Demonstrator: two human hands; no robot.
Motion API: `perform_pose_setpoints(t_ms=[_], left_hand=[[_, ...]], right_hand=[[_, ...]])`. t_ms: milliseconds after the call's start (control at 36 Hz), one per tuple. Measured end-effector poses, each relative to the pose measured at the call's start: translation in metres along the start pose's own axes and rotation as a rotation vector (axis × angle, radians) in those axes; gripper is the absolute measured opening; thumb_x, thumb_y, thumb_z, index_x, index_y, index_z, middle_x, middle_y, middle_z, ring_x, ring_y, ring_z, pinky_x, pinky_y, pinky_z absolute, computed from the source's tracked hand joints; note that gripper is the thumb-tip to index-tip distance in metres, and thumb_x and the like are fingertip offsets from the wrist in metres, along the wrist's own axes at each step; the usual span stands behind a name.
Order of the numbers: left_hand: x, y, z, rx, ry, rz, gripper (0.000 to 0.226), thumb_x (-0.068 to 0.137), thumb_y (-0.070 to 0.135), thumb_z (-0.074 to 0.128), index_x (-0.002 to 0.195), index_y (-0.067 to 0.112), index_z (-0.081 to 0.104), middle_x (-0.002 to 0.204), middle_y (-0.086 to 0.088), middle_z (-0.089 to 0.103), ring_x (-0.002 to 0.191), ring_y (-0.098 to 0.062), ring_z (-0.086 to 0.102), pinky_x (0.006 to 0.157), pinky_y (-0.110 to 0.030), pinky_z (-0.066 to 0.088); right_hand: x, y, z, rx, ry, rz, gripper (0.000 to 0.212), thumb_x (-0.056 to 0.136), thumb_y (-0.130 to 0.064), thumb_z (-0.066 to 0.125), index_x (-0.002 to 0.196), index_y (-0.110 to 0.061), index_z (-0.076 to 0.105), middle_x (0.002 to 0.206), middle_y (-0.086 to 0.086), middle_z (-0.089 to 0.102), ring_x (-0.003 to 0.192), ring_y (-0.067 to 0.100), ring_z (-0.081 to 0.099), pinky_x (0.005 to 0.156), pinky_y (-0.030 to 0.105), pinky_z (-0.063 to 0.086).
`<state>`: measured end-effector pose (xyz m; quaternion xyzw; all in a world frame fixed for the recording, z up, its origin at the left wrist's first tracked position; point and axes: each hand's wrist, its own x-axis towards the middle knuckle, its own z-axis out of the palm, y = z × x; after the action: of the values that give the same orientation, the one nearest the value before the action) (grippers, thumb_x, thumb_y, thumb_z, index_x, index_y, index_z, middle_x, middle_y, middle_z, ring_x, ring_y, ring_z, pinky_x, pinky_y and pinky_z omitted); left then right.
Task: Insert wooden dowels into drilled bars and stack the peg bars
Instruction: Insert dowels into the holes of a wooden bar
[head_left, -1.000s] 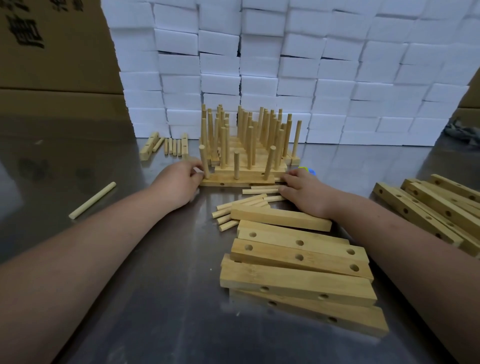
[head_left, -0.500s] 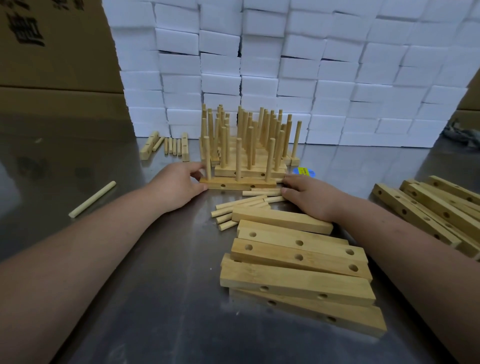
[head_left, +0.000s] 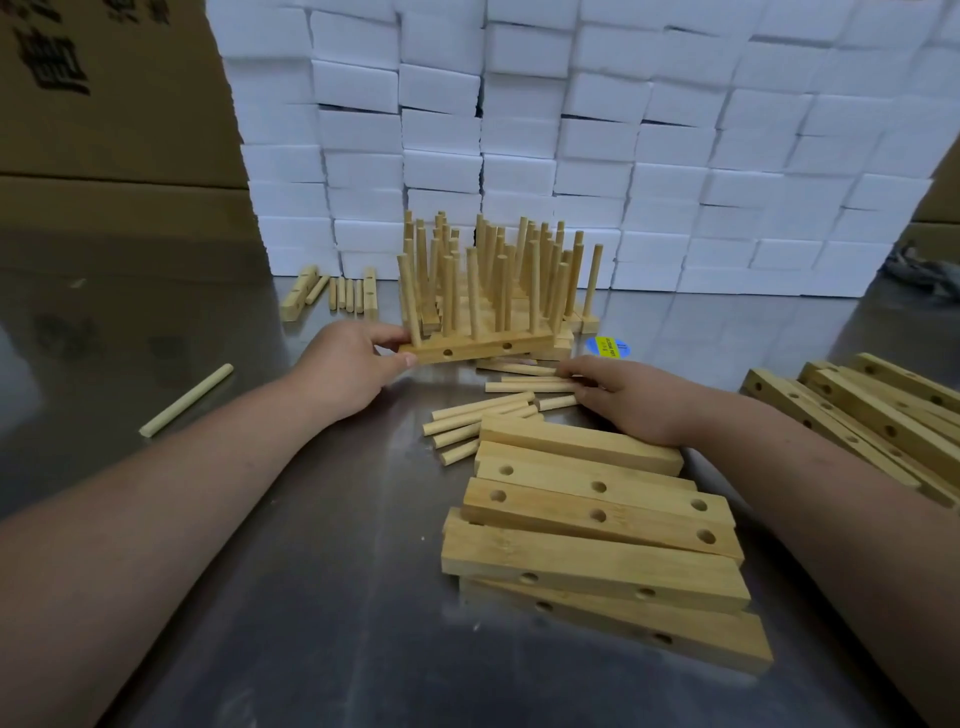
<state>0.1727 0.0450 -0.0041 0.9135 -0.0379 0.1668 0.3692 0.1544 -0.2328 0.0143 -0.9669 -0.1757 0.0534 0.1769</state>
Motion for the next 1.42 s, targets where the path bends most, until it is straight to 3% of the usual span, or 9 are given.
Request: perform_pose_setpoints(t_ms=[167, 444, 611, 833, 944, 1083, 1167, 1306, 1417], left_hand=[[0.000, 0.001, 0.001, 0.046, -0.033, -0.008, 0.033, 0.087, 0.029, 0.063, 0.119, 0.025, 0.062, 0.078, 0.016, 0.050, 0.081, -0.012, 0.052, 0.077, -0.026, 0.040], [-0.002, 0.005, 0.001, 0.067, -0.031, -0.066, 0.034, 0.087, 0.030, 0.062, 0.121, 0.027, 0.061, 0.098, -0.002, 0.065, 0.101, -0.027, 0.059, 0.081, -0.029, 0.043], [0.000, 0.010, 0.004, 0.203, -0.015, -0.040, 0.037, 0.086, 0.032, 0.062, 0.123, 0.025, 0.059, 0.121, 0.000, 0.061, 0.102, -0.020, 0.056, 0.078, -0.025, 0.038], [0.004, 0.009, 0.006, 0.230, 0.072, -0.093, 0.010, 0.087, 0.030, 0.061, 0.089, 0.023, 0.054, 0.087, 0.004, 0.057, 0.081, -0.016, 0.053, 0.065, -0.030, 0.038], [0.005, 0.010, 0.008, 0.116, 0.002, -0.067, 0.008, 0.090, 0.025, 0.056, 0.097, 0.027, 0.059, 0.086, 0.011, 0.056, 0.077, -0.006, 0.051, 0.060, -0.021, 0.035], [-0.001, 0.015, 0.010, 0.233, -0.014, 0.045, 0.008, 0.090, 0.028, 0.054, 0.092, 0.030, 0.062, 0.088, 0.011, 0.055, 0.079, -0.008, 0.049, 0.058, -0.021, 0.033], [-0.004, 0.018, 0.010, 0.239, -0.094, 0.117, 0.021, 0.092, 0.028, 0.052, 0.107, 0.024, 0.066, 0.099, 0.007, 0.057, 0.087, -0.008, 0.048, 0.072, -0.023, 0.037], [-0.008, 0.022, 0.010, 0.253, -0.243, 0.129, 0.035, 0.095, 0.034, 0.045, 0.128, 0.025, 0.055, 0.134, 0.002, 0.051, 0.122, -0.017, 0.044, 0.095, -0.027, 0.031], [-0.011, 0.029, 0.007, 0.257, -0.179, 0.139, 0.032, 0.094, 0.038, 0.046, 0.122, 0.030, 0.059, 0.123, 0.006, 0.058, 0.100, -0.010, 0.049, 0.083, -0.027, 0.037]], right_hand=[[-0.001, -0.004, -0.002, -0.041, -0.012, -0.041, 0.043, 0.101, -0.023, 0.034, 0.142, -0.033, 0.034, 0.146, -0.004, 0.039, 0.130, 0.015, 0.037, 0.093, 0.020, 0.023], [-0.002, -0.008, -0.005, -0.079, 0.023, -0.149, 0.040, 0.097, -0.006, 0.041, 0.128, -0.026, 0.055, 0.136, -0.011, 0.048, 0.123, 0.010, 0.042, 0.094, 0.016, 0.026], [-0.002, -0.011, -0.006, -0.083, 0.016, -0.142, 0.041, 0.094, -0.004, 0.044, 0.124, -0.028, 0.059, 0.134, -0.011, 0.051, 0.122, 0.011, 0.043, 0.098, 0.021, 0.030], [-0.002, -0.014, -0.006, -0.091, -0.005, -0.091, 0.039, 0.097, -0.015, 0.043, 0.132, -0.031, 0.051, 0.142, -0.008, 0.045, 0.130, 0.014, 0.040, 0.105, 0.027, 0.029], [-0.002, -0.015, -0.006, -0.058, 0.000, -0.049, 0.036, 0.097, -0.023, 0.044, 0.131, -0.033, 0.052, 0.142, -0.008, 0.046, 0.128, 0.014, 0.041, 0.101, 0.025, 0.029], [-0.002, -0.018, -0.007, -0.026, 0.008, -0.057, 0.034, 0.097, -0.032, 0.045, 0.130, -0.034, 0.053, 0.139, -0.008, 0.048, 0.125, 0.013, 0.042, 0.095, 0.023, 0.028], [-0.002, -0.021, -0.007, -0.009, 0.012, -0.062, 0.034, 0.097, -0.032, 0.045, 0.129, -0.033, 0.053, 0.139, -0.009, 0.048, 0.125, 0.011, 0.042, 0.095, 0.021, 0.027], [-0.004, -0.025, -0.006, -0.017, -0.040, -0.052, 0.036, 0.097, -0.035, 0.041, 0.133, -0.033, 0.050, 0.141, -0.009, 0.046, 0.128, 0.012, 0.041, 0.096, 0.020, 0.026], [-0.005, -0.028, -0.015, -0.046, 0.043, 0.004, 0.038, 0.098, -0.036, 0.040, 0.134, -0.030, 0.049, 0.139, -0.002, 0.049, 0.124, 0.018, 0.047, 0.096, 0.027, 0.031]])
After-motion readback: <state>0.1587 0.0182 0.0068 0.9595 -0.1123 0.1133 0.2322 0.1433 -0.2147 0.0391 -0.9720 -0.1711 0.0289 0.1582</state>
